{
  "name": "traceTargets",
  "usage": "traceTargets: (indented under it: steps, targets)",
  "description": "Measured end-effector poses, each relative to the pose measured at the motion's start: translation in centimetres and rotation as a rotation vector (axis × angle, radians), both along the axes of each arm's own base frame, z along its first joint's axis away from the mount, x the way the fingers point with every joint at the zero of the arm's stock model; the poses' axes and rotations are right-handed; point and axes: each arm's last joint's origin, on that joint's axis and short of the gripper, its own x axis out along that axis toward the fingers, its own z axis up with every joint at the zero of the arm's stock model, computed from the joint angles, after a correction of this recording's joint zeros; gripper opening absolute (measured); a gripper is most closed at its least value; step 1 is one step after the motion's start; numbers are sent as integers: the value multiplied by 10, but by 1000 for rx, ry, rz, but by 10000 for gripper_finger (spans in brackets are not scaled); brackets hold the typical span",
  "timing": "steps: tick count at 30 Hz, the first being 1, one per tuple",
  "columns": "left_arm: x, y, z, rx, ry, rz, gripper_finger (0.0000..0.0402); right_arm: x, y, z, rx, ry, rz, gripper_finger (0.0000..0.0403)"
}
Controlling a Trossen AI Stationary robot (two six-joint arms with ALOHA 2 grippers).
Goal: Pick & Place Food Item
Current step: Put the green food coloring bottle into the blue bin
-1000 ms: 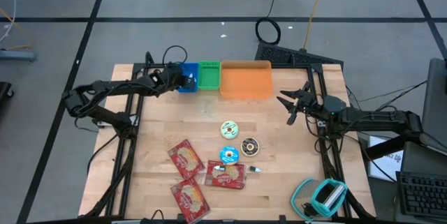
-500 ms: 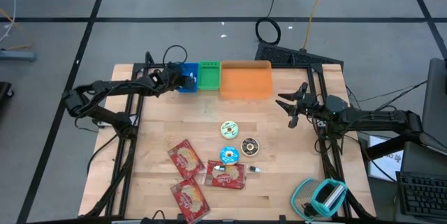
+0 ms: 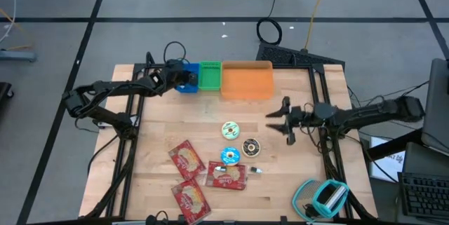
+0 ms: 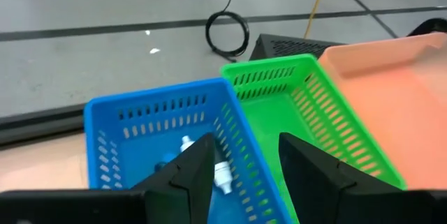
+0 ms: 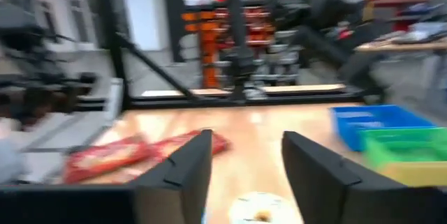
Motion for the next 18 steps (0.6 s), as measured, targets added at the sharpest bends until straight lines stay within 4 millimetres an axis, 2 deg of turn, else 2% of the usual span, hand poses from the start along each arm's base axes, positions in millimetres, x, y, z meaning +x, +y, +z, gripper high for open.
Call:
traceTargets:
  steps: [3,6,12,18]
  targets:
    - [0,0,1,10,4,-6,161,13,22,3,17,61,46,215]
    - [1,1,1,16,-4,-6,161,29,45,6,-58,233,-11,240]
    - [1,1,2,35,10,-18,161,62,85,17,-168,596,-109,235]
    - [1,2,4,73,25,-37,161,88,114,-6,-156,873,-115,225]
